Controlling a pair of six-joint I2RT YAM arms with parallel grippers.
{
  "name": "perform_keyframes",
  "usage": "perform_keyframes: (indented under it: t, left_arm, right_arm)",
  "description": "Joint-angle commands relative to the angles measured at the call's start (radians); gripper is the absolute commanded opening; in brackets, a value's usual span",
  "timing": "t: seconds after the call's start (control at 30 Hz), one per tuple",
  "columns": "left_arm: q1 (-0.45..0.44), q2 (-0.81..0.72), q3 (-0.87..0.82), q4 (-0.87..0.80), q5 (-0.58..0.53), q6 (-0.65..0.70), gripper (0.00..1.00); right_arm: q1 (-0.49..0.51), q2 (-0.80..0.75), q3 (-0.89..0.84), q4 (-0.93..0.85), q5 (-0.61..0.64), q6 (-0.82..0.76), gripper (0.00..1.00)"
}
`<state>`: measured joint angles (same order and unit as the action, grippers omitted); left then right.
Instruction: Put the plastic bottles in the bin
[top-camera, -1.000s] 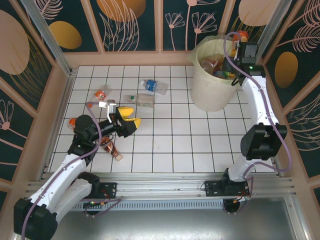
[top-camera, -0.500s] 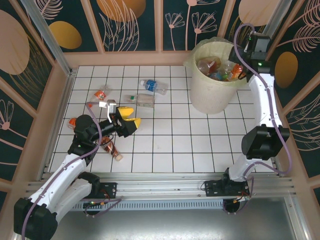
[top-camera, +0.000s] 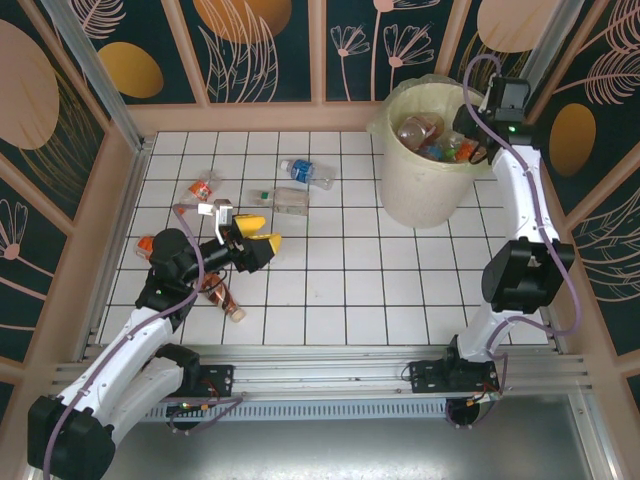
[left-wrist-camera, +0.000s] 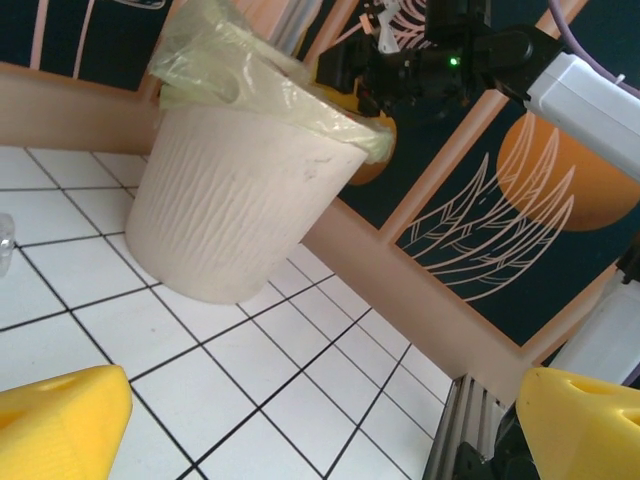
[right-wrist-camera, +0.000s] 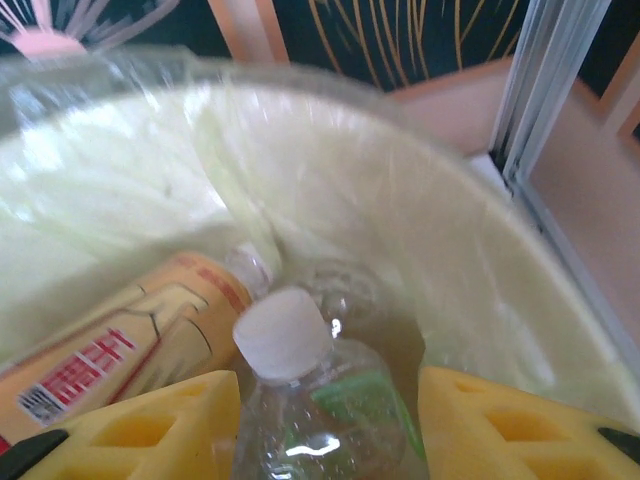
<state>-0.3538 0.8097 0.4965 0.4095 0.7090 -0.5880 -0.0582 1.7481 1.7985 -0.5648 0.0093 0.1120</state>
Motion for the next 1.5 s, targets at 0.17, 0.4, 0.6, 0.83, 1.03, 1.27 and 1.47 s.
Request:
perform_keyframes:
  t: [0.17, 0.4, 0.6, 0.83, 1.03, 1.27, 1.47]
  left_arm:
    - [-0.003, -0.006, 0.103, -0.2, -0.187, -0.034, 0.99]
    - [-0.003, 0.012, 0.181, -0.419, -0.417, 0.001, 0.99]
    - [-0.003, 0.016, 0.228, -0.514, -0.535, -0.016, 0.99]
    - [-0.003, -0.082, 0.197, -0.533, -0.569, 0.081, 0.99]
    - [-0.002, -0.154, 0.204, -0.597, -0.41, 0.19, 0.99]
    - [-0.002, -0.266, 0.129, -0.601, -0.39, 0.271, 0.98]
    - [-0.002, -0.317, 0.035, -0.53, -0.355, 0.255, 0.99]
  right_arm:
    - [0.001, -0.065, -0.076, 0.05, -0.071, 0.052, 0.51]
    - [0.012, -0.156, -0.047, 0.138, -0.16, 0.069, 0.52]
    - [0.047, -0.314, -0.173, 0.237, -0.275, 0.054, 0.54]
    - [0.259, -0.406, -0.263, 0.25, -0.4, -0.076, 0.64]
    - [0.453, -0.374, -0.28, 0.227, -0.446, -0.145, 0.69]
    - [0.593, -0.205, -0.262, 0.198, -0.494, -0.248, 0.81]
    - [0.678, 0.007, -0.155, 0.137, -0.392, -0.336, 0.87]
